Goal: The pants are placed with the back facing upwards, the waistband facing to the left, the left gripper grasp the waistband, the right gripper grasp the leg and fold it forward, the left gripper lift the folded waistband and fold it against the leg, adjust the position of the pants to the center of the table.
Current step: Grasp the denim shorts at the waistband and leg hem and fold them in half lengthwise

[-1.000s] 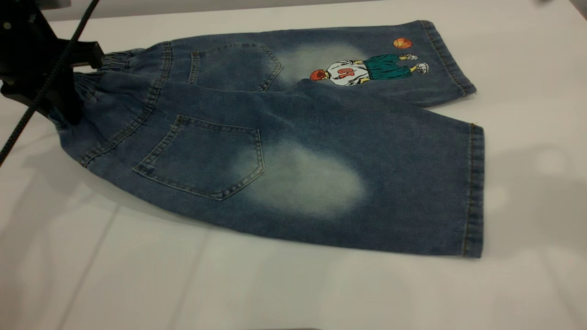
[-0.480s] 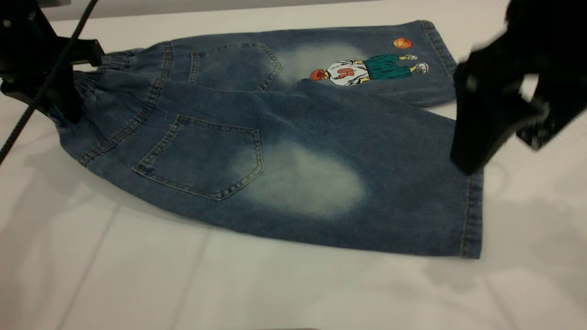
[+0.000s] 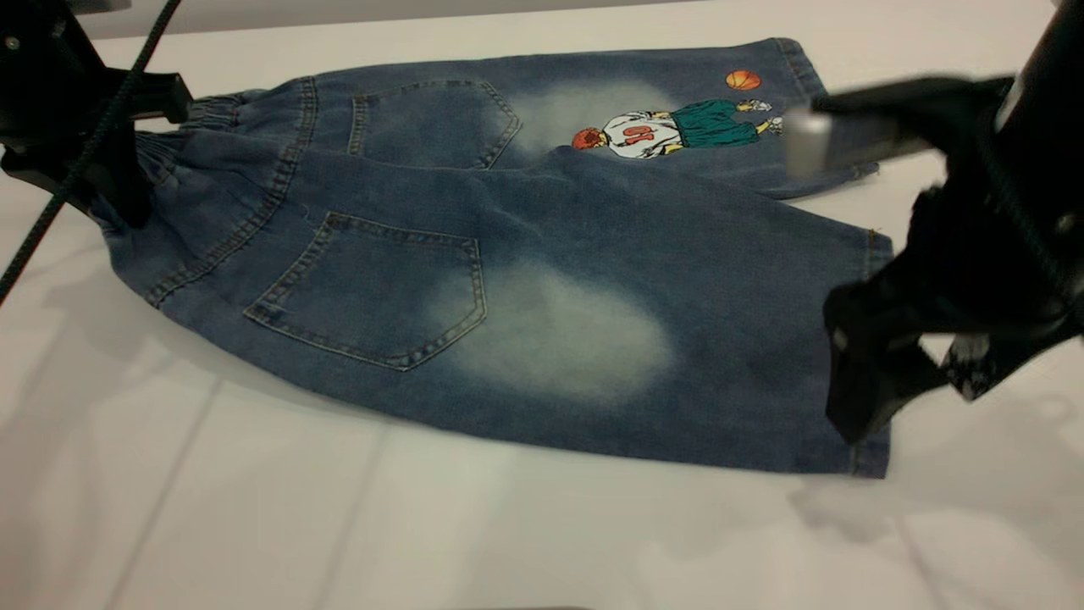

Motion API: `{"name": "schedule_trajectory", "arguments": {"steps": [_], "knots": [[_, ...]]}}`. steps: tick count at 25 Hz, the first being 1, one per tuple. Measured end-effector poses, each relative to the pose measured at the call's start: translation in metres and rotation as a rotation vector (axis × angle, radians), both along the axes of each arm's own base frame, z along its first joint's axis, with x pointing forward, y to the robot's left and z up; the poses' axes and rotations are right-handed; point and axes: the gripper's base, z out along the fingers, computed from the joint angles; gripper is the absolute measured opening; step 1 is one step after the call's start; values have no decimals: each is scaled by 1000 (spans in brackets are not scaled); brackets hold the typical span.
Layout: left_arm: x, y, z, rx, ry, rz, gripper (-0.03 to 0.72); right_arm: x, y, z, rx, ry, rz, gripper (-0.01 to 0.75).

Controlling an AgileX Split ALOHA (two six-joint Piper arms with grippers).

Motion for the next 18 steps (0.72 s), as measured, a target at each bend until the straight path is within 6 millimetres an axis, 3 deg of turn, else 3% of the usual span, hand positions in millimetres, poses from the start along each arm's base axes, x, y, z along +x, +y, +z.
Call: {"name": "schedule_trajectory", "arguments": {"steps": [8, 18], "knots": [[0, 0, 0, -5, 3, 4, 87, 3, -2, -38, -48, 24, 23, 585], [0, 0, 0, -6, 5, 6, 87, -1, 16, -42, -42, -34, 92, 585]]}}
